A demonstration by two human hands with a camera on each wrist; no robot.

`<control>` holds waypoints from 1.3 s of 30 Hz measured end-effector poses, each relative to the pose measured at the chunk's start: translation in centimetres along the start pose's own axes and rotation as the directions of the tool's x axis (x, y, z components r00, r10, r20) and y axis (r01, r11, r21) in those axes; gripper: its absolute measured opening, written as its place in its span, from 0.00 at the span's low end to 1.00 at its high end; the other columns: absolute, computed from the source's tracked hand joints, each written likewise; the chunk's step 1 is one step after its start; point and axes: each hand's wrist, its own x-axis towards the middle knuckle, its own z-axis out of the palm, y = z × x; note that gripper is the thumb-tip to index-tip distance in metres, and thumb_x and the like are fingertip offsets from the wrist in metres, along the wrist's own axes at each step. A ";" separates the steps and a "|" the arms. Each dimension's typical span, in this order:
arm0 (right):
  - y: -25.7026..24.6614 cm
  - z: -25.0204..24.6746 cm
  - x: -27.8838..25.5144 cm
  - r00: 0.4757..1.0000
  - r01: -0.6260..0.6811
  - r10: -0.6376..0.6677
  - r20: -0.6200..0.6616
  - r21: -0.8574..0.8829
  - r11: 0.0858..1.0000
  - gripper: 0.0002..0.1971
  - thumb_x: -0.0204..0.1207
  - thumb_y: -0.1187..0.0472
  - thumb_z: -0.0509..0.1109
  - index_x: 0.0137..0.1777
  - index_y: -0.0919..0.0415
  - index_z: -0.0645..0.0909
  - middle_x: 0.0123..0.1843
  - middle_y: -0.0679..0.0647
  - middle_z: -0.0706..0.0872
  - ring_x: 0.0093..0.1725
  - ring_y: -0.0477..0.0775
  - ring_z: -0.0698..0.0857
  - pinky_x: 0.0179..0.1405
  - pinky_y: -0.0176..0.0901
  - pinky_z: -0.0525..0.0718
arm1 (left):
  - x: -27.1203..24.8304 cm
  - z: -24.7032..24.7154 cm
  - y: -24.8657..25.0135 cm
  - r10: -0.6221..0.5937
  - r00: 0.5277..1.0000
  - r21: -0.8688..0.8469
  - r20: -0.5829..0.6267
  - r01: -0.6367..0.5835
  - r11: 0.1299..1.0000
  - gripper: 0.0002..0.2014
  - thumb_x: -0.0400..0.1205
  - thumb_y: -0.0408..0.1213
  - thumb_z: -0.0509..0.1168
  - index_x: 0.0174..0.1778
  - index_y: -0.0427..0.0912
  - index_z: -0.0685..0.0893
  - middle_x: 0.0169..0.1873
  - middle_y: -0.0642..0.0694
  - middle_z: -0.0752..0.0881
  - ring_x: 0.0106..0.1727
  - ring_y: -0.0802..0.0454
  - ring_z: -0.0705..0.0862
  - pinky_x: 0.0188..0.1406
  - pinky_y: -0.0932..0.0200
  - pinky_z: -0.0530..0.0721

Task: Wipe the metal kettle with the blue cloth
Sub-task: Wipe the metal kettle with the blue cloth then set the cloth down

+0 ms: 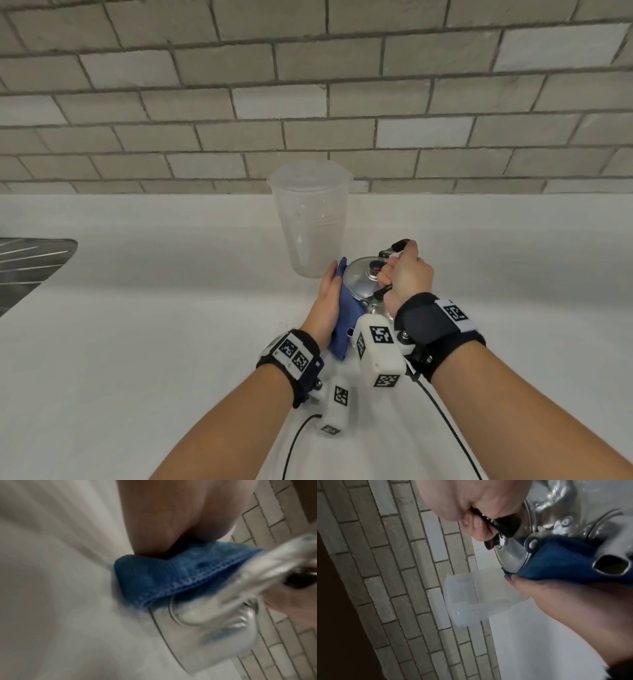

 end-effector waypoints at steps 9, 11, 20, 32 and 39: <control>-2.0 -4.9 1.3 0.726 0.684 -0.165 0.668 -0.676 0.275 0.40 0.77 0.41 0.66 0.83 0.46 0.49 0.71 0.47 0.56 0.68 0.46 0.65 0.72 0.39 0.62 | 1.2 -0.1 0.4 0.000 1.000 0.001 -0.012 0.000 1.000 0.23 0.88 0.55 0.57 0.77 0.53 0.77 0.74 0.44 0.81 0.75 0.46 0.79 0.81 0.44 0.71; -3.1 -5.9 2.4 0.602 0.790 -0.018 0.798 -0.592 0.159 0.36 0.69 0.36 0.69 0.75 0.42 0.61 0.71 0.43 0.54 0.72 0.48 0.62 0.77 0.43 0.61 | 2.4 -0.1 0.8 -0.081 0.997 -0.051 -0.003 0.081 0.995 0.25 0.81 0.58 0.65 0.69 0.49 0.86 0.66 0.38 0.88 0.69 0.38 0.84 0.78 0.36 0.74; -5.2 -4.8 3.9 0.343 0.766 0.085 0.935 -0.226 -0.601 0.33 0.61 0.19 0.56 0.45 0.50 0.68 0.42 0.43 0.71 0.38 0.48 0.71 0.39 0.40 0.64 | 2.4 -0.1 0.0 -0.168 0.986 -0.300 0.000 0.161 0.940 0.25 0.79 0.53 0.68 0.68 0.44 0.87 0.67 0.31 0.86 0.69 0.34 0.84 0.77 0.39 0.76; -2.0 -2.0 1.0 0.486 0.534 -0.085 0.870 -0.373 -0.758 0.43 0.63 0.21 0.46 0.55 0.59 0.76 0.48 0.54 0.84 0.42 0.58 0.84 0.35 0.45 0.71 | -1.6 -1.0 0.0 -0.224 0.951 -0.565 -0.215 0.066 0.822 0.18 0.87 0.42 0.53 0.56 0.35 0.85 0.44 0.39 0.88 0.45 0.43 0.85 0.50 0.50 0.83; -1.7 -0.6 0.5 0.548 0.443 -0.054 0.835 -0.344 -0.828 0.36 0.73 0.25 0.52 0.57 0.59 0.75 0.47 0.54 0.85 0.43 0.56 0.86 0.37 0.45 0.78 | -0.5 3.0 -2.2 -0.162 0.849 -0.425 -0.502 -0.079 0.902 0.42 0.77 0.68 0.57 0.83 0.44 0.67 0.78 0.36 0.76 0.74 0.32 0.77 0.75 0.33 0.75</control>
